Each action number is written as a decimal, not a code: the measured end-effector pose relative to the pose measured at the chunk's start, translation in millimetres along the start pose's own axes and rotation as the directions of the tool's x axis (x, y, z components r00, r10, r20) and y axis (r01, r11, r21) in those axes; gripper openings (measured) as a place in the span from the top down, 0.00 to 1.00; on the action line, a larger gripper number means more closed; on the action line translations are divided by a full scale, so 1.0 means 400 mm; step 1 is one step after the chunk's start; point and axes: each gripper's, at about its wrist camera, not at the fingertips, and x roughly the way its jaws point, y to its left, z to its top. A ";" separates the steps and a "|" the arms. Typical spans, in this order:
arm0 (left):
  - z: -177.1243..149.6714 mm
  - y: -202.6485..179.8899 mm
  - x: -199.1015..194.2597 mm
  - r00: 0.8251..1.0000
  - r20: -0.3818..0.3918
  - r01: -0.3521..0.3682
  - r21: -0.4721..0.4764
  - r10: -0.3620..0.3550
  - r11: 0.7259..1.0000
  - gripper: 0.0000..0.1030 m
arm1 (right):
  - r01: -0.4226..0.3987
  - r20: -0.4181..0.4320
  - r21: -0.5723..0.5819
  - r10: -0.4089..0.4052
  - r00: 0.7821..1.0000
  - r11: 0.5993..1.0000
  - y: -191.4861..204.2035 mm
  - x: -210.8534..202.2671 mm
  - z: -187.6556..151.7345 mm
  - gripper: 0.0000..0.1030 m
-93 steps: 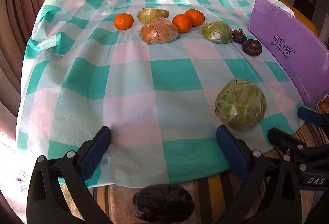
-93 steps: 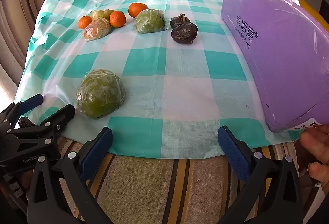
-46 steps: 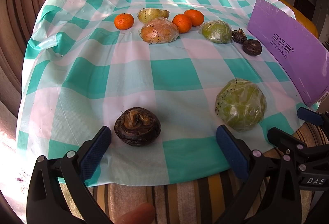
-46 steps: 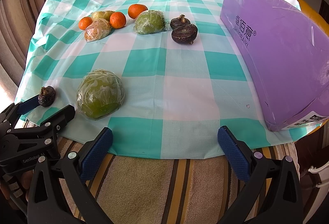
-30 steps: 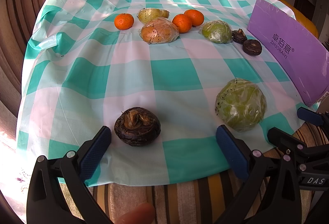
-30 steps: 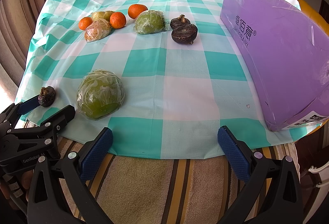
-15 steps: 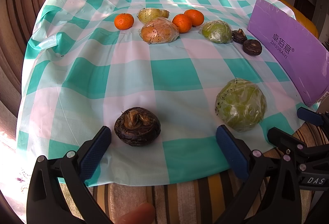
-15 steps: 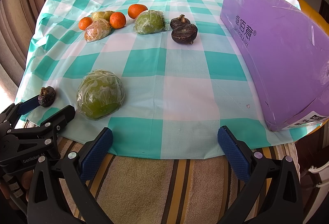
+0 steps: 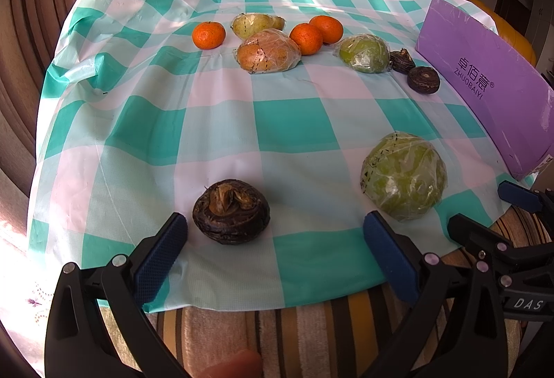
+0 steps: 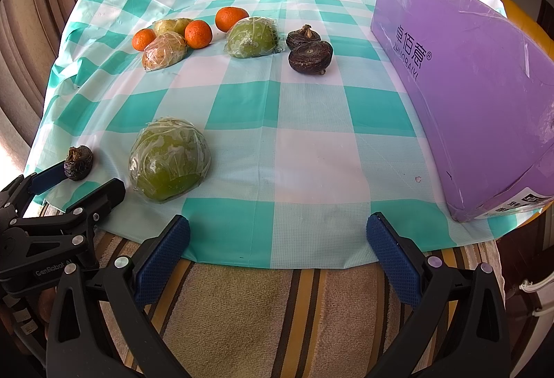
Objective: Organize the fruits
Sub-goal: 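Grasp the dark taro with the left tool while the right tool grasps the wrapped cabbage, then carry taro and cabbage into the purple box and open both tools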
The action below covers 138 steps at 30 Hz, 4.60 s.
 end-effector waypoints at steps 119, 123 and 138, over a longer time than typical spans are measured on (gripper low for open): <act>0.382 -0.506 -0.180 0.909 0.266 0.201 0.392 -0.320 0.898 0.64 | 0.072 0.358 0.244 -0.159 0.920 0.967 -0.409 -0.250 0.175 0.42; 0.402 -0.584 -0.155 0.909 0.233 0.216 0.446 -0.346 0.869 0.64 | 0.102 0.328 0.273 -0.192 0.925 0.957 -0.460 -0.232 0.168 0.42; 0.423 -0.759 0.017 0.951 0.042 0.226 0.577 -0.305 0.785 0.64 | 0.180 0.177 0.288 -0.236 0.955 0.941 -0.546 -0.138 0.173 0.42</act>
